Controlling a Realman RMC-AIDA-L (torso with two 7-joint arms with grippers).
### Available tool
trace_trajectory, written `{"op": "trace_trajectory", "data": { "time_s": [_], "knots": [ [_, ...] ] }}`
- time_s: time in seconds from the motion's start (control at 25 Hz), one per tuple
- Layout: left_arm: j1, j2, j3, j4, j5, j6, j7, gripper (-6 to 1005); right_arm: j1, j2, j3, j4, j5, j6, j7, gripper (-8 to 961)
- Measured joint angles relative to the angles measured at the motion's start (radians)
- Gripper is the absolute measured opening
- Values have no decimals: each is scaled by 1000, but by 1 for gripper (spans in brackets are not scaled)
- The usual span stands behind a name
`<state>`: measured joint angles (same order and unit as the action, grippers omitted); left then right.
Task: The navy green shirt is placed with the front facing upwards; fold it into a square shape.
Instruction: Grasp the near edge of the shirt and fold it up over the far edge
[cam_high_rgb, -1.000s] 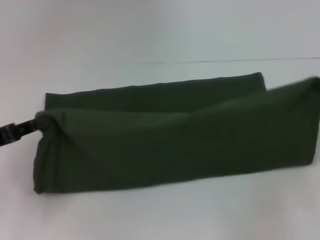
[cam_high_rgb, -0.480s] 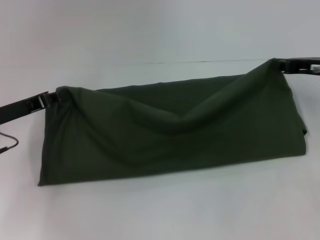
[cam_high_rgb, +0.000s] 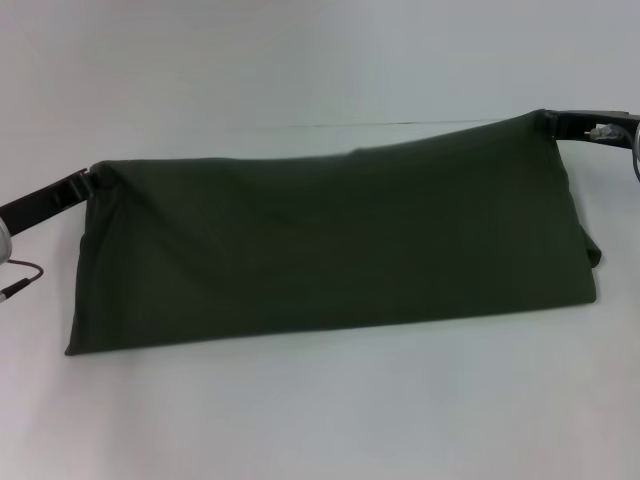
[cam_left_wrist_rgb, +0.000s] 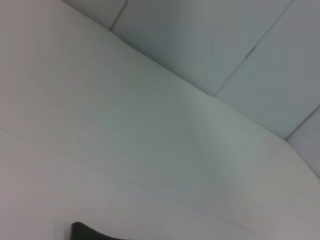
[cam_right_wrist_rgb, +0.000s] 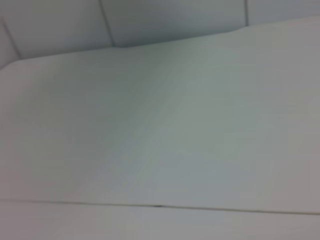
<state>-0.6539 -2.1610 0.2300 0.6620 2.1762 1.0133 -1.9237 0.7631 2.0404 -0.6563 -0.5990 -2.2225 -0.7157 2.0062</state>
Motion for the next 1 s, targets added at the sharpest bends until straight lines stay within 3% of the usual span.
{"op": "trace_trajectory", "data": {
  "time_s": [0.36,0.68,0.8,1.0],
  "knots": [
    [-10,-2,9,-51,-61,-88,46,131,36,6,-1,102,33,108,-56,35],
    [-29,-2,17,-109,-80,-121,164,148,50,41,-2,113,50,161,-129,42],
    [-30,-3,39,-120,-83,-137,171,154,51,45,-3,112,51,181,-130,52],
    [-29,-3,45,-122,-86,-139,170,164,50,41,-3,111,49,198,-129,268]
  ]
}}
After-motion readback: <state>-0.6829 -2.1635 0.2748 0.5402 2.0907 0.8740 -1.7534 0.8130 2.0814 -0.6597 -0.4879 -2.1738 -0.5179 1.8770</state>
